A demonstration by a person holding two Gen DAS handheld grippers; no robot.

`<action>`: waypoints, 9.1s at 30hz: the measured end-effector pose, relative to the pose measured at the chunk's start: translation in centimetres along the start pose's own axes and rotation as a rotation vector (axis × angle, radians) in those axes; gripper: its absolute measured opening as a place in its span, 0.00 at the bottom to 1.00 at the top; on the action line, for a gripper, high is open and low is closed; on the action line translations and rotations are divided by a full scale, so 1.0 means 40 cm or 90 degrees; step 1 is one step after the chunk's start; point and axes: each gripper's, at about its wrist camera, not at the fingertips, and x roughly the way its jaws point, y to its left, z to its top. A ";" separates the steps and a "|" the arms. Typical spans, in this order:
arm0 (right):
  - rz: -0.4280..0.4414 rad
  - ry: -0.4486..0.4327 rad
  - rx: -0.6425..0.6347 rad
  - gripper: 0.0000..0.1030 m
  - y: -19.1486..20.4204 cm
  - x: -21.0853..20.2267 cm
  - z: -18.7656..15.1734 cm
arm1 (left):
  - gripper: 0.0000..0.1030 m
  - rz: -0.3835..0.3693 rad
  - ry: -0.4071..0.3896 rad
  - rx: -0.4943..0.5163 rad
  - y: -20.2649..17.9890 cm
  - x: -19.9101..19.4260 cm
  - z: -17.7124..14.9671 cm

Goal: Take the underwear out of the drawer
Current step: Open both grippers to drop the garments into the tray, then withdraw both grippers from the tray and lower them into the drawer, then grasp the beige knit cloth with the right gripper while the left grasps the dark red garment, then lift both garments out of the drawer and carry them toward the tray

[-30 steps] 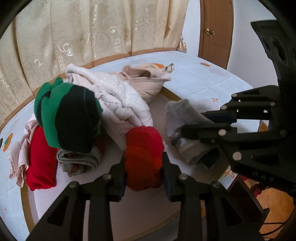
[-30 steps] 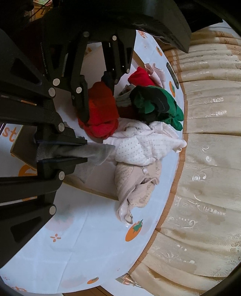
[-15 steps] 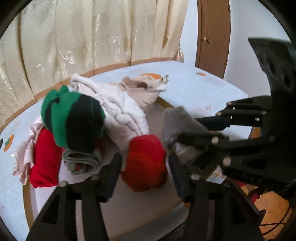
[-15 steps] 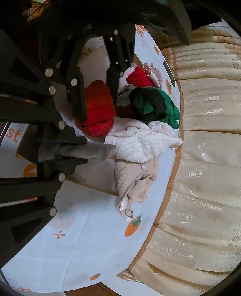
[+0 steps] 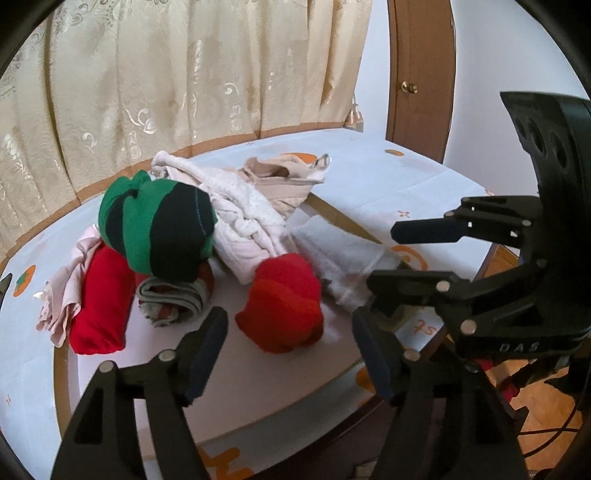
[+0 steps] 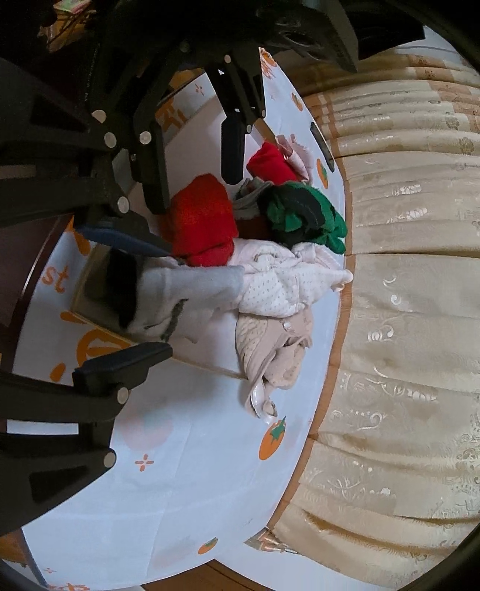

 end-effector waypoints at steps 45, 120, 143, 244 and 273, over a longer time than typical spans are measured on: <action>0.029 -0.012 -0.006 0.66 0.101 -0.106 -0.130 | 0.97 0.004 -0.016 0.034 -0.043 -0.116 -0.109; 0.278 0.355 -0.269 0.67 0.366 0.221 -0.356 | 0.92 -0.031 0.420 0.141 0.057 0.076 -0.523; 0.339 0.381 -0.267 0.43 0.353 0.235 -0.359 | 0.35 -0.053 0.400 0.117 0.103 0.074 -0.530; 0.172 -0.107 -0.094 0.40 0.245 -0.101 -0.209 | 0.34 0.137 -0.091 -0.107 0.156 -0.233 -0.361; 0.155 -0.196 -0.115 0.40 0.260 -0.155 -0.100 | 0.34 0.186 -0.187 -0.093 0.185 -0.307 -0.279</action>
